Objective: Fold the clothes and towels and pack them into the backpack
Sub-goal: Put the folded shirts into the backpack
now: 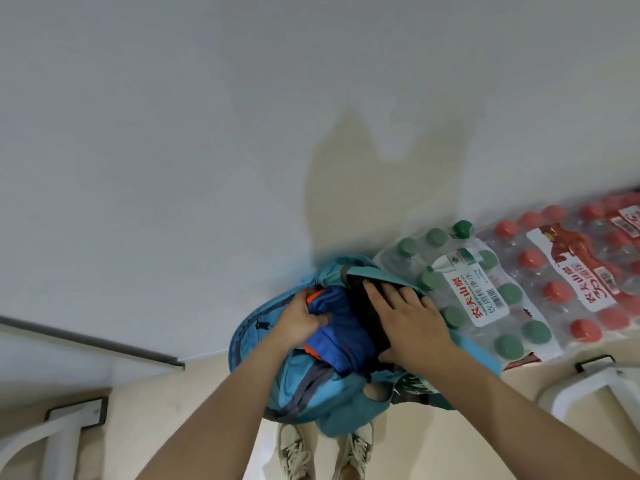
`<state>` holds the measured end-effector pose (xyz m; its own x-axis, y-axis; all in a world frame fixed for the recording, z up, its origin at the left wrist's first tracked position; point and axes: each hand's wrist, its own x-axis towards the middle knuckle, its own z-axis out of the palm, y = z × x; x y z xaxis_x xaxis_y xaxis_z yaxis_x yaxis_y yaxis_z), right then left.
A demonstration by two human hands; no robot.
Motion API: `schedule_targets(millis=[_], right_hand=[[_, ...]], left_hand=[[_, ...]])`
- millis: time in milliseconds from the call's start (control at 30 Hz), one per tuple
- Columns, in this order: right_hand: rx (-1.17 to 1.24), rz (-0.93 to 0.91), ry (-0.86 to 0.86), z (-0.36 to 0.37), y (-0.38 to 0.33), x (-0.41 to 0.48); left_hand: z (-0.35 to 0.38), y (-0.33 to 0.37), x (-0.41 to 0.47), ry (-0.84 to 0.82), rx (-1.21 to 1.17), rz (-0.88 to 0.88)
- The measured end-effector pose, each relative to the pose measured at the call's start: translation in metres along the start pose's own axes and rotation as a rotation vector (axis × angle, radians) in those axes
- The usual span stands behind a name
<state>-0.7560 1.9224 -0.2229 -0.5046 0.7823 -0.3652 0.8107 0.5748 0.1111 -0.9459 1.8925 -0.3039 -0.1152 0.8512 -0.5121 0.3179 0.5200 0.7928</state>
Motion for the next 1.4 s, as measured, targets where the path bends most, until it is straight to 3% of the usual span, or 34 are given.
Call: schedule_targets(millis=[33,100,167,233,267,400,600,833,1033,1200,1400], right_hand=[[-0.013,-0.010,0.022,0.000,0.001,-0.002],[-0.029,-0.048,0.054,-0.001,0.006,-0.007],[-0.013,-0.079,0.087,-0.001,0.010,-0.011],[0.002,-0.084,0.122,-0.001,0.013,-0.013],[0.008,-0.084,0.134,-0.002,0.014,-0.014],[0.015,-0.095,0.187,-0.001,0.027,-0.016],[0.027,-0.191,0.302,0.014,0.048,-0.016],[0.196,-0.289,0.242,0.014,0.064,-0.014],[0.299,-0.346,0.376,0.018,0.072,-0.025],[0.410,-0.326,0.412,0.008,0.062,-0.054],[0.899,-0.102,0.334,-0.016,0.068,-0.105]], left_hand=[[-0.003,0.002,-0.006,0.053,0.258,0.031],[-0.003,0.001,-0.024,0.357,0.780,0.172],[0.011,0.005,-0.044,0.578,0.926,0.437],[0.031,0.012,-0.046,0.568,0.925,0.634],[0.040,0.016,-0.042,0.516,0.929,0.622],[0.059,0.010,-0.027,0.179,0.998,0.220],[0.048,-0.008,-0.017,0.119,1.020,0.044],[0.039,0.008,-0.015,0.011,1.006,0.076],[0.042,0.012,-0.078,0.427,0.653,0.199],[0.062,0.016,-0.118,0.443,0.513,0.210],[0.069,0.071,-0.164,0.440,0.108,0.275]])
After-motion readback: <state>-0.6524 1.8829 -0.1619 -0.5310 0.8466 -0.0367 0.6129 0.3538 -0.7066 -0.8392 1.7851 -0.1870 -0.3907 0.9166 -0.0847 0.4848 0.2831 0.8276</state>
